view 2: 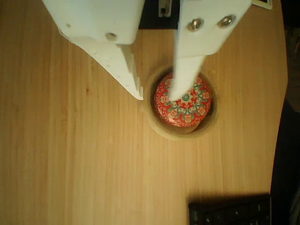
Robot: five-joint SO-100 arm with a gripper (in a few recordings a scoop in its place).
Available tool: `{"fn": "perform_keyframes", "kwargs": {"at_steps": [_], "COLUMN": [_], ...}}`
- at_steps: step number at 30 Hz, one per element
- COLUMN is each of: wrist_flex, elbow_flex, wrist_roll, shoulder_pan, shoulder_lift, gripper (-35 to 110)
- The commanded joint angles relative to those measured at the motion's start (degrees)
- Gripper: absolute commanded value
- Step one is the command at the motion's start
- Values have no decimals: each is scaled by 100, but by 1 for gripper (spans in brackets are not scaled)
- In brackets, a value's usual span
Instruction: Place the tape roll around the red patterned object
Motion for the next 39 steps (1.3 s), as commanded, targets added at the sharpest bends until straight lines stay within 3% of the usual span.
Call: {"fn": "perform_keyframes", "kwargs": {"at_steps": [1, 5, 8, 13, 17, 22, 28, 39], "wrist_flex": [334, 773, 1775, 3313, 3973, 4017, 3023, 2795], "elbow_flex": [-483, -940, -1898, -3182, -2971, -1345, 580, 791], "wrist_roll": [-70, -343, -703, -1345, -1538, -1292, -1028, -853], "shoulder_pan": [-193, -237, -202, -53, 44, 9, -149, -290], "shoulder_lift": [167, 97, -26, 158, 1046, 2470, 3542, 3524], "gripper": [34, 43, 48, 47, 45, 45, 45, 44]}}
